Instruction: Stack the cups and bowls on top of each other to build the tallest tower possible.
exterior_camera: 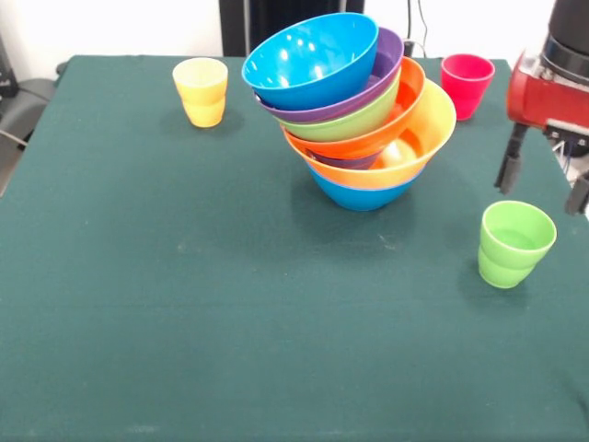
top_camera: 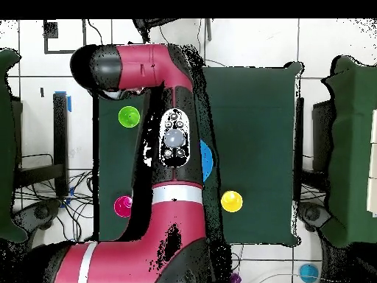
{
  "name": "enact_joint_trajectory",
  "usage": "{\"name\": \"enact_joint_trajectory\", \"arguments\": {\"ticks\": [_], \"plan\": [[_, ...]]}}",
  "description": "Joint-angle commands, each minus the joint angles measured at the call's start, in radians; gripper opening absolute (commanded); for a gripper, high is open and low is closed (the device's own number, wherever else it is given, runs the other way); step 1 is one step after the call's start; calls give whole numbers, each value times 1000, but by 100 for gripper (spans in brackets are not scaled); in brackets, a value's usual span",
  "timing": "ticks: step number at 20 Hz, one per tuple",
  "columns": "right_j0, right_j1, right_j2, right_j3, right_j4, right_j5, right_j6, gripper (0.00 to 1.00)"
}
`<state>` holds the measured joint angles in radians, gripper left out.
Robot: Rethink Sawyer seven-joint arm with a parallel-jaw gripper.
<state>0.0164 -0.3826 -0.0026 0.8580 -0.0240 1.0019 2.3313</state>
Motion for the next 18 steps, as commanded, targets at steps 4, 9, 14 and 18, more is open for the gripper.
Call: {"name": "enact_joint_trajectory", "arguments": {"ticks": [4,9,14,18], "plan": [[-30,-70,31,115,-16,73,-45,100],[-36,-55,33,106,-20,67,-44,100],[-40,-31,39,91,-25,48,-51,100],[-41,6,44,42,-31,52,-55,100]]}}
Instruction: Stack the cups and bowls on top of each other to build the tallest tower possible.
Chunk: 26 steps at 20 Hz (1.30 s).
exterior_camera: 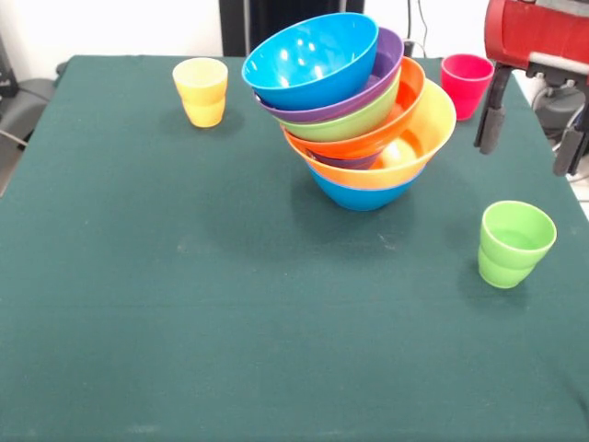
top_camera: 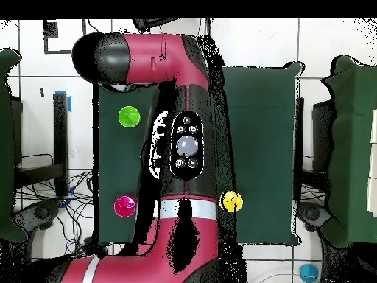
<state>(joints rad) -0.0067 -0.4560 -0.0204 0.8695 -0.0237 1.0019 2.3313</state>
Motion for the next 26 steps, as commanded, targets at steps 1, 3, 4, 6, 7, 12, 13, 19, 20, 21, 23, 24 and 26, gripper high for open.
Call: {"name": "enact_joint_trajectory", "arguments": {"ticks": [1,3,4,6,7,12,13,19,20,21,23,24,26], "plan": [[-19,87,63,19,-32,57,-58,100],[-20,95,64,7,-34,64,-65,100],[-21,100,63,0,-35,67,-66,100],[-19,110,62,-9,-36,69,-65,100],[-19,112,61,-9,-36,69,-64,100],[-7,111,51,-11,-35,83,-52,100],[-5,112,50,-18,-35,93,-52,100],[13,121,43,-38,-34,120,-34,100],[14,124,44,-40,-33,121,-34,100],[16,129,44,-44,-32,122,-34,100],[18,134,43,-49,-31,125,-39,100],[18,137,41,-49,-31,125,-43,100],[16,144,39,-49,-32,122,-52,100]]}}
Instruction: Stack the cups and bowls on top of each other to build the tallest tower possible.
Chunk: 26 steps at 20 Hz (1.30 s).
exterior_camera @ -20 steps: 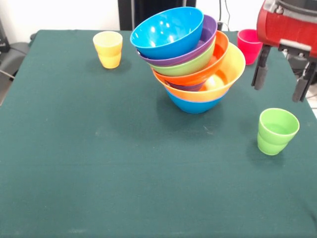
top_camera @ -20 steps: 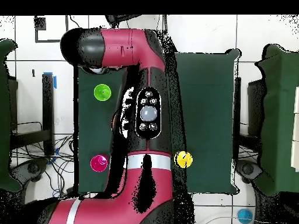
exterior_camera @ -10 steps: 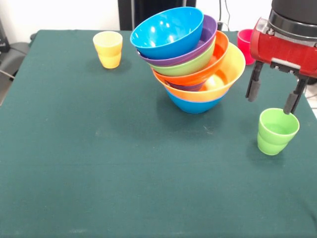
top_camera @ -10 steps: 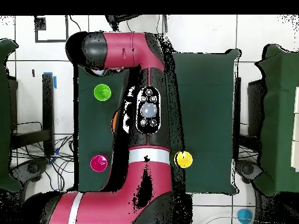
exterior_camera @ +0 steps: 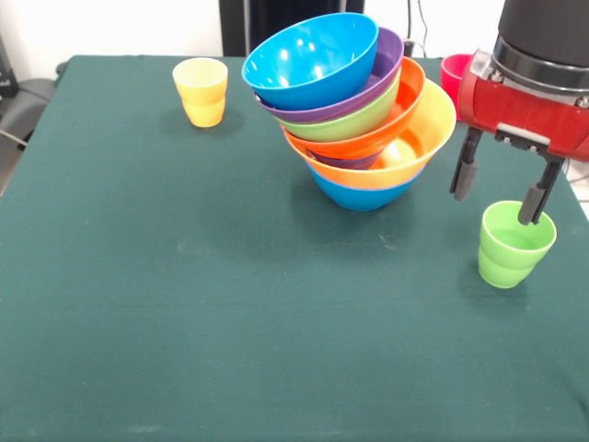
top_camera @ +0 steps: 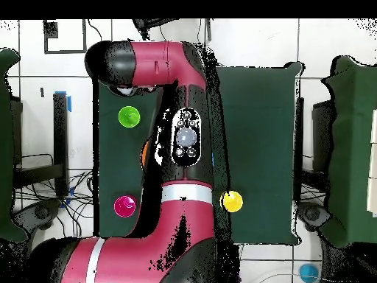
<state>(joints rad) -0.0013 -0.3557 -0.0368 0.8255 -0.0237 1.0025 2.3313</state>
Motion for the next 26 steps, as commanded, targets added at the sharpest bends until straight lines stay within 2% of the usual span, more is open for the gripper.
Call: {"name": "enact_joint_trajectory", "arguments": {"ticks": [1,4,10,15,19,26], "plan": [[7,56,55,-22,-33,128,-58,100],[5,83,54,-43,-36,128,-64,100],[14,67,49,4,-30,110,-65,100],[19,13,54,87,-16,106,-81,100],[14,-26,70,179,-8,61,-105,100],[-5,-55,91,240,-18,24,-142,100]]}}
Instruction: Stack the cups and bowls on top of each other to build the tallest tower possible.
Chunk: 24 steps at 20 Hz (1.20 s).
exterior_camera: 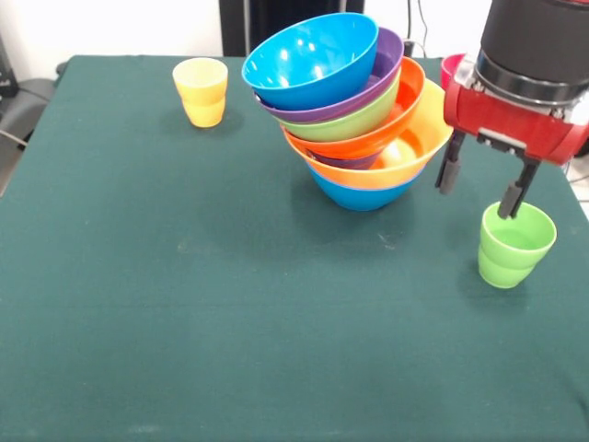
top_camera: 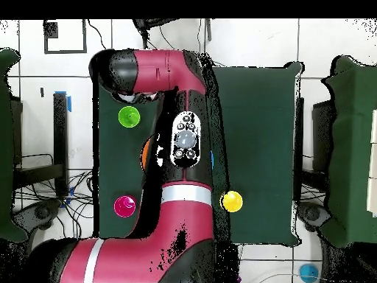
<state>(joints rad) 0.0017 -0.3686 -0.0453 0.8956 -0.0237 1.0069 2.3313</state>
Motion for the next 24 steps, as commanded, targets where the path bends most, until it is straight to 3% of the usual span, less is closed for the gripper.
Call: {"name": "enact_joint_trajectory", "arguments": {"ticks": [1,10,19,24], "plan": [[-11,-30,102,149,-22,27,-147,100],[-24,19,106,120,-56,-28,-160,100],[9,-16,88,133,-39,-37,-74,100],[20,-49,77,111,-20,20,-42,100]]}}
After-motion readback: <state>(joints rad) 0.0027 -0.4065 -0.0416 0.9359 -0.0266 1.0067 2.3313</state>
